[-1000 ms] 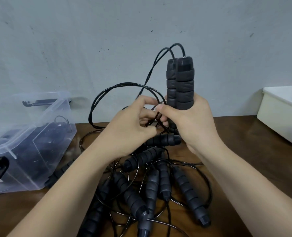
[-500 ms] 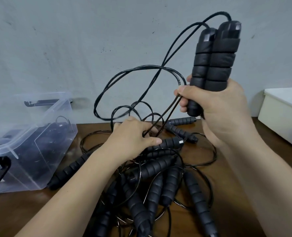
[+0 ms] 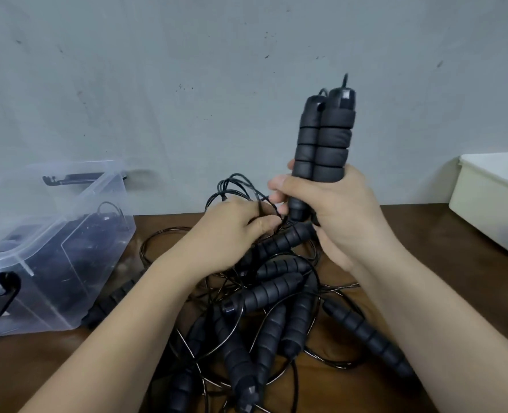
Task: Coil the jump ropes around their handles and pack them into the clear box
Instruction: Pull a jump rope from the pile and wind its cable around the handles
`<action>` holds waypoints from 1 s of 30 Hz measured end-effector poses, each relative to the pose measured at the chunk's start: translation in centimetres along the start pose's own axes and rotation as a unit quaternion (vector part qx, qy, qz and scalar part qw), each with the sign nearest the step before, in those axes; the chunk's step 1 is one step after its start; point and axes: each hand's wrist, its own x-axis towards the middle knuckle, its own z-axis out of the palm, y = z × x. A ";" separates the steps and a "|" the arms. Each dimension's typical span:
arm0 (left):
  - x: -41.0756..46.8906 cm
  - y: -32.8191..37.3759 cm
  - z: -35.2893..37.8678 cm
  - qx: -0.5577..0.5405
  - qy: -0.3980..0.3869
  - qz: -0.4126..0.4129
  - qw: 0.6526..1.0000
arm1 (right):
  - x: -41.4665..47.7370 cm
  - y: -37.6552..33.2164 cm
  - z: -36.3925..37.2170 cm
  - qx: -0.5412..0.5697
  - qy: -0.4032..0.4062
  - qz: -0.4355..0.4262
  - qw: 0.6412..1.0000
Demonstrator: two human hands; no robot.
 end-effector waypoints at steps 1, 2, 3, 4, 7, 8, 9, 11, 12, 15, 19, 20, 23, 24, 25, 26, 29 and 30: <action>0.0 0.1 0.5 -0.018 -0.002 -0.021 1.000 | -0.1 0.1 0.2 0.000 -0.014 0.010 1.000; 0.0 0.2 1.0 -0.072 -0.003 -0.041 0.997 | -0.1 0.1 0.3 -0.002 -0.021 0.019 1.000; 0.0 0.2 1.4 -0.152 0.000 -0.055 0.987 | 0.0 0.1 0.4 -0.003 -0.022 0.024 0.999; 0.0 0.0 1.6 -0.232 0.010 -0.063 0.971 | 0.1 0.1 0.3 -0.002 -0.018 0.024 1.000; -0.1 0.0 1.1 -0.307 0.035 -0.066 0.949 | 0.6 0.2 -0.4 -0.024 -0.010 0.010 1.000; -0.1 0.1 0.8 -0.301 0.046 -0.067 0.950 | 0.8 0.4 -0.7 -0.042 -0.012 0.011 0.999; -0.1 0.3 0.4 -0.293 0.062 -0.073 0.951 | 1.0 0.7 -0.9 -0.061 -0.015 0.017 0.998; -0.2 0.3 -0.6 -0.280 0.091 -0.077 0.952 | 1.3 1.7 -1.0 -0.098 -0.024 0.035 0.994; -0.3 0.2 -1.1 -0.270 0.105 -0.075 0.954 | 1.3 2.2 -1.0 -0.115 -0.031 0.044 0.992; -0.4 0.3 -2.3 -0.231 0.137 -0.065 0.961 | 1.5 3.3 -1.0 -0.156 -0.050 0.069 0.984; -0.9 1.2 -3.7 -0.301 0.210 -0.013 0.930 | 1.2 3.7 -0.6 -0.176 -0.091 0.097 0.975; -0.9 1.3 -3.9 -0.328 0.224 0.001 0.918 | 1.0 3.7 -0.4 -0.162 -0.088 0.087 0.979; -1.0 1.9 -4.3 -0.378 0.218 0.022 0.900 | 0.8 3.1 0.3 -0.105 -0.074 0.040 0.991; -1.0 2.1 -4.2 -0.379 0.206 0.021 0.902 | 0.6 3.0 0.5 -0.089 -0.087 0.027 0.992; -1.1 2.3 -4.1 -0.378 0.197 0.018 0.905 | 0.5 3.0 0.9 -0.077 -0.104 0.018 0.991; -1.1 2.5 -3.9 -0.377 0.192 0.014 0.906 | 0.3 3.1 1.3 -0.071 -0.113 0.012 0.991; -1.2 3.0 -3.5 -0.408 0.181 -0.007 0.895 | -0.2 3.6 1.9 -0.079 -0.072 -0.007 0.994; -1.3 3.3 -3.3 -0.432 0.174 -0.014 0.885 | -0.2 3.6 2.1 -0.080 -0.055 -0.016 0.995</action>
